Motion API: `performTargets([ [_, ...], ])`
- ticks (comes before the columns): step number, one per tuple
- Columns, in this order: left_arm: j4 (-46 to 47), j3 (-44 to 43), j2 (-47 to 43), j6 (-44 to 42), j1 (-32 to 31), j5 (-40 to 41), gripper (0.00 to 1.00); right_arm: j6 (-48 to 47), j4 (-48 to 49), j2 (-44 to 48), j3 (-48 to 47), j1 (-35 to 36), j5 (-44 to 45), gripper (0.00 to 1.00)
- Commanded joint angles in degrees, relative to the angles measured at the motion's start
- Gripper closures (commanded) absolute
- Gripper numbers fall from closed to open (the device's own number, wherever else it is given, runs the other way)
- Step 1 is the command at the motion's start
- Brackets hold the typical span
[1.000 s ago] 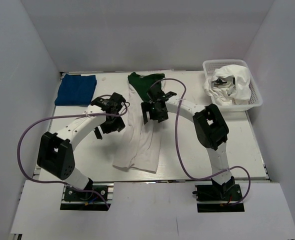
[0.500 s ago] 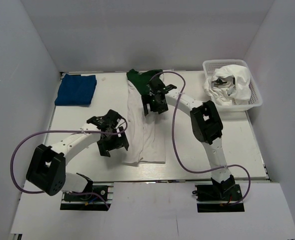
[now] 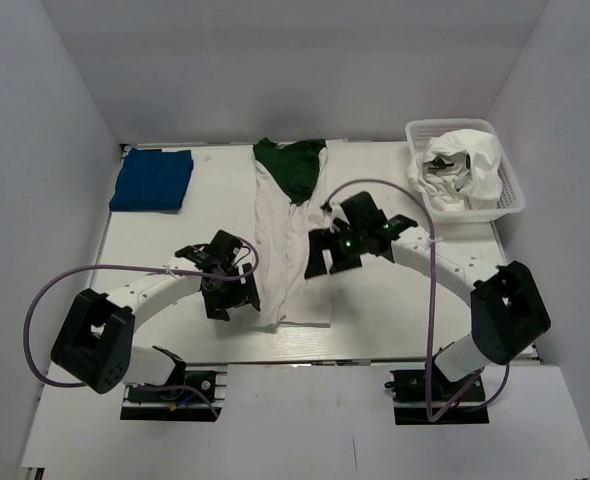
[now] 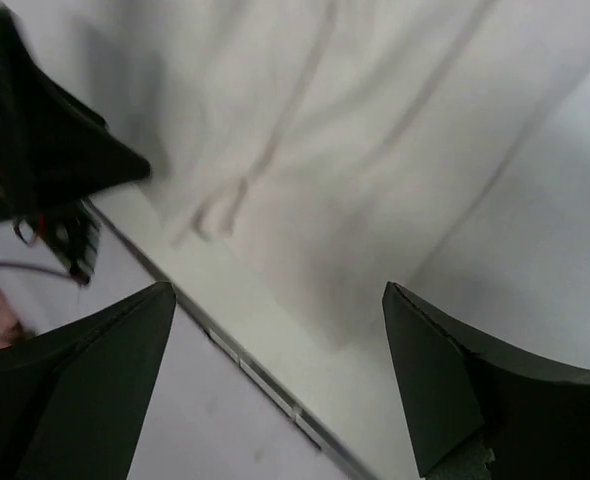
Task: Fold and stack the t-shirts
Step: Rotate the tshirt 90 degrees, then grab the bottom of the folded rectangular tshirt with both arms
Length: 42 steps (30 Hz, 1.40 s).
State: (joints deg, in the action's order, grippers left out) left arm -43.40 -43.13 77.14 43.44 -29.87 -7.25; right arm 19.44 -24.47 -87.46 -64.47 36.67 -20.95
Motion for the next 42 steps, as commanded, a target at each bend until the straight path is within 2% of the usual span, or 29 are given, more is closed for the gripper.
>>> performTargets([
  [1, 1.8, 2.8, -1.0, -2.3, -0.4, -3.1, 0.09, 3.8, -4.9, 1.8, 7.9, 0.7, -5.8, 0.10],
  [8, 6.0, 7.0, -0.2, -2.8, -0.4, -8.4, 0.17, 5.3, -6.0, 0.5, 13.7, 3.0, -8.3, 0.11],
  [10, 6.0, 6.2, 1.4, -3.4, -0.4, -7.9, 0.20, 5.0, -5.5, -1.0, 13.7, 3.1, -7.9, 0.22],
  [16, 6.8, 4.3, 6.6, -3.9, -0.4, -4.2, 0.25, 5.3, -6.9, -6.4, 11.2, 3.6, -8.1, 0.43],
  [17, 6.8, 4.3, 6.6, -3.9, -0.4, -3.7, 0.30, 5.4, -7.1, -6.9, 11.1, 3.5, -8.2, 0.46],
  [22, 7.7, 4.3, 6.8, -3.9, -0.4, -4.3, 0.33, 5.3, -8.9, -10.5, 8.7, 3.3, -6.7, 0.48],
  [28, 7.7, 3.2, 7.3, -3.9, -0.4, -4.3, 0.53, 4.7, -9.5, -13.8, 6.9, 3.5, -5.9, 0.58],
  [31, 7.7, 2.7, 7.9, -4.4, -0.4, -4.8, 0.67, 5.3, -8.8, -13.5, 8.0, 3.3, -6.4, 0.64],
  [32, 8.2, 2.2, 7.9, -4.4, -0.4, -5.3, 0.78, 5.5, -8.5, -12.7, 8.1, 3.4, -6.6, 0.67],
  [34, 7.1, 0.3, 7.9, -4.4, -0.4, -5.3, 0.98, 6.6, -8.8, -11.9, 8.6, 3.7, -5.3, 0.82],
  [35, 5.5, -0.4, 7.4, -4.4, -0.4, -5.3, 1.00, 7.1, -9.0, -10.1, 8.7, 3.9, -4.5, 0.86],
  [36, 5.5, -1.5, 6.8, -4.4, -0.9, -5.3, 1.00, 7.5, -9.5, -9.6, 8.8, 4.2, -3.8, 0.97],
  [37, 4.8, -1.5, 5.9, -4.4, -0.9, -5.3, 1.00, 8.1, -9.8, -9.0, 8.7, 4.3, -3.5, 1.00],
  [42, 4.3, -4.4, 0.7, -4.4, -1.4, -6.0, 1.00, 8.4, -10.2, -7.4, 7.7, 5.2, -2.5, 1.00],
])
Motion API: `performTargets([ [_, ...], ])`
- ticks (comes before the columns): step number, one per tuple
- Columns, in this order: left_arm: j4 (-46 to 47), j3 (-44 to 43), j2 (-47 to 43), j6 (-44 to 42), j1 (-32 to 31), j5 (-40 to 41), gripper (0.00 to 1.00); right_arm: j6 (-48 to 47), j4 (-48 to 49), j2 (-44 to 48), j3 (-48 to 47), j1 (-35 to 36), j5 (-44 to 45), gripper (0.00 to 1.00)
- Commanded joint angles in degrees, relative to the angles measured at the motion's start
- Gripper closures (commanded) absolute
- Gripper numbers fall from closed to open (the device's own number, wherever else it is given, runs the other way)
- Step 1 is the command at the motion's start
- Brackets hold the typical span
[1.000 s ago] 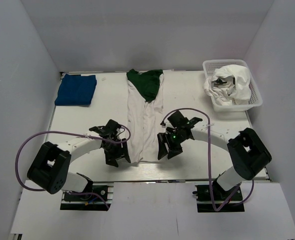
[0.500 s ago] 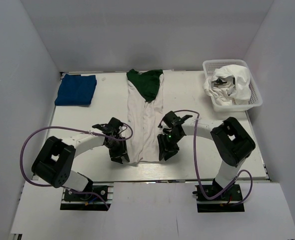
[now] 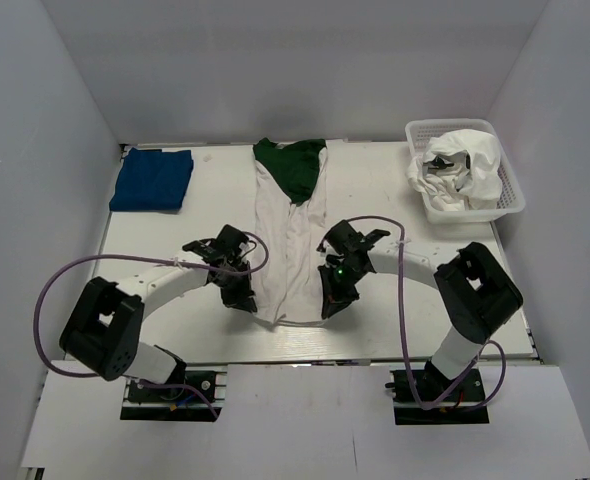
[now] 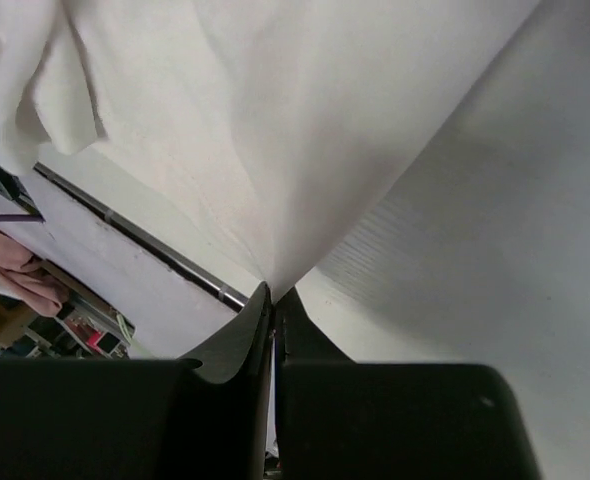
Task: Fold and stack the t-shirts
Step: Grab the bottom of the folded rectangular tshirt with both arms, then fold the folded rectangular tshirt in 1/3 of the way
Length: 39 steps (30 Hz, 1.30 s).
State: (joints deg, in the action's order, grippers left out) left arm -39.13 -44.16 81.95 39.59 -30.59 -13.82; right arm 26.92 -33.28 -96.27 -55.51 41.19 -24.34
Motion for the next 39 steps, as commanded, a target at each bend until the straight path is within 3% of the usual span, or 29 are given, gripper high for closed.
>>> performTargets([
  [1, -0.7, -5.3, -4.8, -0.6, -0.7, 0.6, 1.00, 0.7, -1.5, 1.7, -3.0, 0.6, 1.0, 1.00],
  [10, -7.5, -18.6, -0.4, 2.1, 0.6, 6.8, 1.00, -0.8, -9.5, 0.3, -18.7, -0.5, 12.6, 1.00],
  [15, -11.2, -31.7, 11.3, 5.1, 1.1, 15.5, 1.00, 0.9, -8.6, -3.8, -27.1, -2.8, 19.1, 1.00],
  [23, -16.9, -54.3, 25.8, 6.5, 3.9, 20.8, 1.00, 1.6, -7.7, -14.7, -46.0, -6.9, 26.4, 1.00],
  [29, -14.2, -57.7, 28.4, 4.0, 6.3, 20.9, 1.00, 0.7, -9.5, -21.9, -54.1, -9.6, 23.0, 1.00],
  [39, -10.0, -62.7, 34.2, 2.3, 6.3, 18.6, 1.00, 2.0, -7.2, -25.3, -54.4, -12.8, 21.5, 1.00],
])
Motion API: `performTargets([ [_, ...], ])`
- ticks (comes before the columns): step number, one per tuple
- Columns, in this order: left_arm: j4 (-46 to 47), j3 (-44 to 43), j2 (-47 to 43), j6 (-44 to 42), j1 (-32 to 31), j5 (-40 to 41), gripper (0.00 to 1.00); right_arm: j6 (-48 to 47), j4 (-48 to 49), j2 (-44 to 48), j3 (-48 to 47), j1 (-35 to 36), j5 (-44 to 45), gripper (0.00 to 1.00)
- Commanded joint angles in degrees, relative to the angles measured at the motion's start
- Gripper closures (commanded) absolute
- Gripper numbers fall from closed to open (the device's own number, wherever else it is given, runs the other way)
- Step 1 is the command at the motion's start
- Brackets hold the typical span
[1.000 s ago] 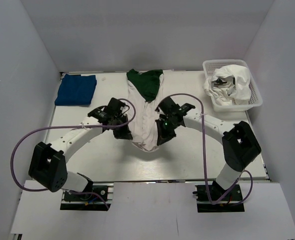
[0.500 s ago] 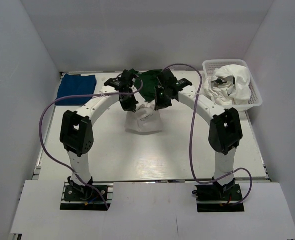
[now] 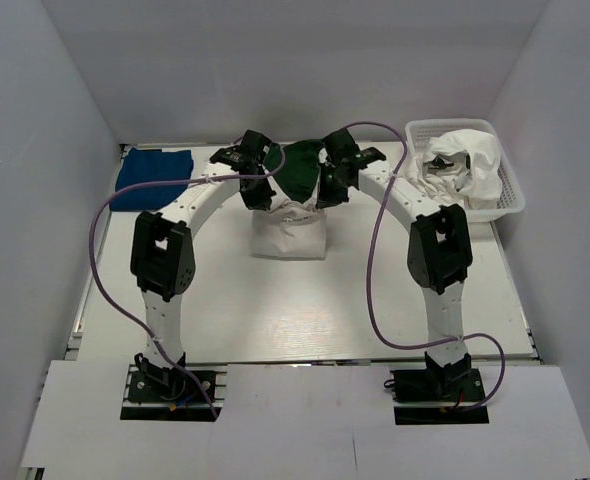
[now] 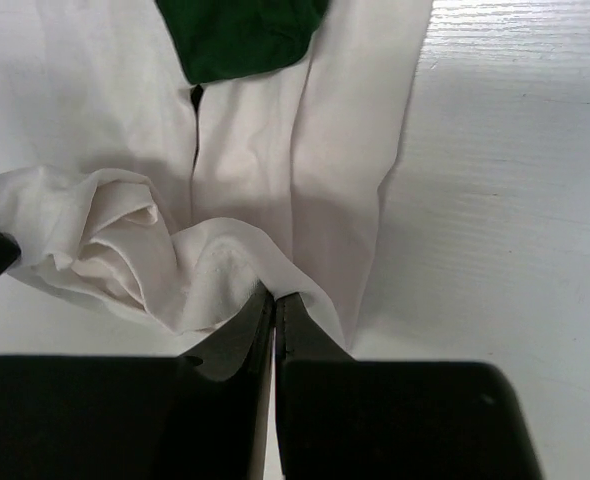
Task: Fold and stack the t-shirts
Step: Fold the folded rectangular tshirt in 1/3 of the way
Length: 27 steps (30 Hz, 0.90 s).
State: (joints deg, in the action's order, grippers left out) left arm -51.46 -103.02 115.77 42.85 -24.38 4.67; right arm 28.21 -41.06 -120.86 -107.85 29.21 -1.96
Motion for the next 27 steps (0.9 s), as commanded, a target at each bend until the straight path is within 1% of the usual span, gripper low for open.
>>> performTargets([
  [1, 2.3, -4.4, 1.1, -1.4, 0.1, 0.1, 1.00, 0.7, 0.9, -1.7, -2.6, -1.3, -1.3, 1.00],
  [7, 2.3, -7.3, 5.7, -2.6, 0.1, -1.2, 1.00, 1.1, 2.3, -5.6, -4.3, -2.2, -2.6, 1.00],
  [11, 1.5, -10.7, 8.6, -2.6, 0.1, 1.2, 1.00, 1.1, 3.8, -8.8, -7.3, -3.4, -4.6, 1.00],
  [12, 1.5, -11.4, 9.4, -2.6, 0.1, 1.9, 1.00, 0.7, 3.6, -9.2, -7.9, -3.5, -5.2, 0.97],
  [13, 1.5, -11.4, 9.4, -2.6, 0.1, 2.4, 0.99, 0.5, 4.0, -11.0, -9.6, -3.5, -5.8, 0.89],
  [14, 2.4, -12.2, 10.2, -2.6, 0.1, 3.1, 0.79, 0.4, 4.7, -11.0, -10.1, -3.7, -6.2, 0.76],
  [15, 2.4, -13.4, 11.1, -2.6, 0.6, 3.1, 0.64, 0.3, 5.1, -11.1, -10.9, -4.0, -6.2, 0.70],
  [16, 3.3, -14.0, 11.1, -3.4, 0.7, 3.1, 0.39, 0.0, 5.6, -10.8, -11.1, -4.2, -6.6, 0.66],
  [17, 3.8, -15.2, 11.9, -4.2, 1.2, 3.1, 0.01, -0.3, 6.4, -10.4, -11.1, -4.2, -7.0, 0.59],
  [18, 2.7, -18.8, 11.9, -4.8, 1.2, 3.1, 0.00, -1.0, 6.2, -10.0, -12.3, -4.3, -6.9, 0.48],
  [19, 2.0, -20.0, 12.5, -5.3, 1.2, 3.1, 0.00, -2.2, 5.8, -8.7, -12.4, -4.3, -6.3, 0.39],
  [20, 2.0, -20.5, 11.5, -5.9, 1.7, 3.6, 0.00, -3.0, 5.7, -8.1, -12.2, -4.3, -6.0, 0.10],
  [22, 2.7, -18.7, 9.0, -6.7, 1.7, 4.1, 0.00, -4.6, 5.6, -4.1, -9.5, -3.8, -5.2, 0.10],
  [23, 3.4, -15.0, 5.2, -6.7, 1.7, 4.1, 0.00, -4.9, 5.8, -2.8, -8.3, -3.8, -6.7, 0.10],
  [24, 3.4, -12.8, 3.2, -6.7, 1.7, 4.1, 0.00, -5.4, 7.4, -1.8, -4.0, -3.5, -7.5, 0.10],
  [25, 3.4, -10.6, 1.2, -7.3, 1.7, 4.1, 0.00, -5.7, 7.9, 1.3, -2.4, -2.9, -8.4, 0.10],
  [26, 2.9, -8.5, -0.6, -7.3, 1.7, 4.6, 0.00, -6.1, 8.7, 1.9, -1.0, -2.5, -11.3, 0.10],
  [27, 1.6, -4.0, -2.4, -7.3, 1.7, 5.6, 0.00, -6.5, 10.0, 2.5, 2.4, -1.7, -12.1, 0.10],
])
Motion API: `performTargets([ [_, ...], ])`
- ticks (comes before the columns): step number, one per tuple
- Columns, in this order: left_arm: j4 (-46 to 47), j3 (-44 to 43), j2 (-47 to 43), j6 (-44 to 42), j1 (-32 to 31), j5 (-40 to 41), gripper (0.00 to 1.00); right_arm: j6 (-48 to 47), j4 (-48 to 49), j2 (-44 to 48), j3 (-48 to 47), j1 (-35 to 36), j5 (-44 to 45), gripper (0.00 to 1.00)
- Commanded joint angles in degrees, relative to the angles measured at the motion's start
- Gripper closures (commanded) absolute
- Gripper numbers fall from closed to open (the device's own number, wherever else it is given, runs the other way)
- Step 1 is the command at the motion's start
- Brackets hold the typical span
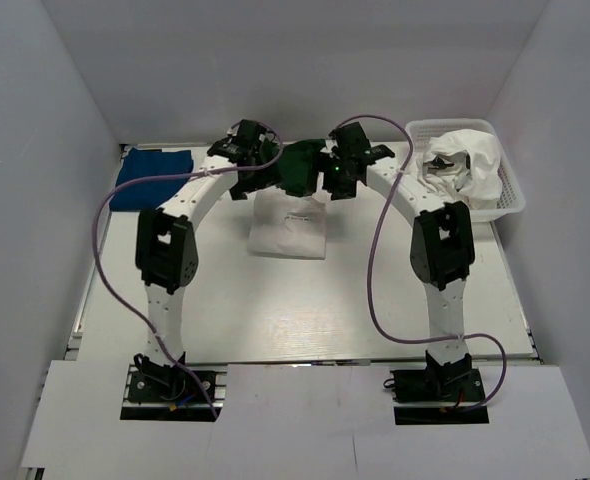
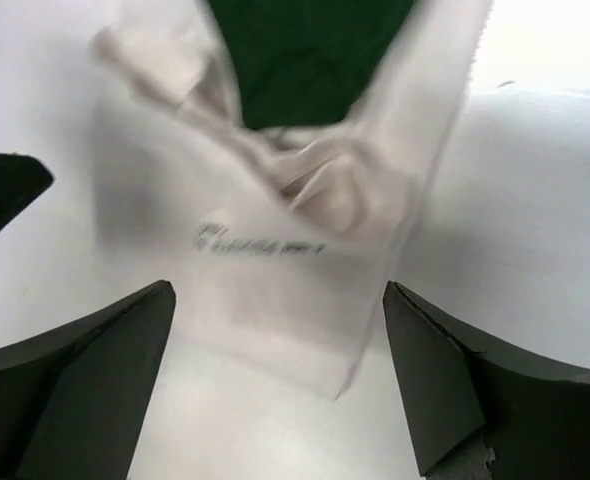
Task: Fold and stack the t-shirts
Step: Fold the folded rectangular tshirt in 1/3 of the way
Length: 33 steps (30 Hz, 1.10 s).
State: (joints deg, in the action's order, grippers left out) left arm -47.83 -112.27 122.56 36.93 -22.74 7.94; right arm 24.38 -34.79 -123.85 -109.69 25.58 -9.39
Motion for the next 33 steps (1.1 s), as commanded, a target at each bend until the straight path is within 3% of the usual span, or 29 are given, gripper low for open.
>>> performTargets([
  [1, -2.7, 7.8, -13.1, -1.4, 0.1, 3.8, 0.00, -3.3, 4.0, 6.2, 5.0, 3.1, -6.5, 0.10],
  [7, -3.2, 33.2, -32.2, 2.4, 0.1, 7.1, 0.00, -5.1, 6.4, 1.5, 3.7, 8.1, -11.5, 0.10],
  [10, -4.3, 38.7, -37.3, 3.4, 0.1, 6.4, 0.00, -3.9, 5.3, -3.3, -0.6, 8.3, -8.1, 0.10],
  [14, -7.2, 39.8, -40.4, 5.4, 0.1, 5.9, 0.00, -2.1, 5.0, -7.6, -6.3, 8.0, -1.7, 0.10],
  [21, -9.1, 38.6, -39.9, 5.4, 0.1, 6.4, 0.00, -3.2, 14.4, -8.8, -7.9, 7.6, 14.0, 0.10],
  [26, -7.1, 38.6, -39.3, 4.9, 0.1, 4.5, 0.00, -7.1, 23.2, -9.3, -8.4, 7.6, 18.0, 0.10],
  [30, -5.2, 38.6, -38.1, 3.2, 0.1, 3.8, 0.00, -6.8, 17.4, -10.2, -13.2, 6.5, 15.6, 0.10],
  [32, -2.5, 39.3, -36.1, 1.8, 0.1, 1.4, 0.00, -6.5, 16.1, -6.5, -11.5, 6.7, 14.4, 0.10],
  [33, -1.6, 39.3, -35.3, 1.8, 0.1, 0.8, 0.00, -5.7, 15.7, -4.8, -5.5, 6.6, 14.2, 0.10],
])
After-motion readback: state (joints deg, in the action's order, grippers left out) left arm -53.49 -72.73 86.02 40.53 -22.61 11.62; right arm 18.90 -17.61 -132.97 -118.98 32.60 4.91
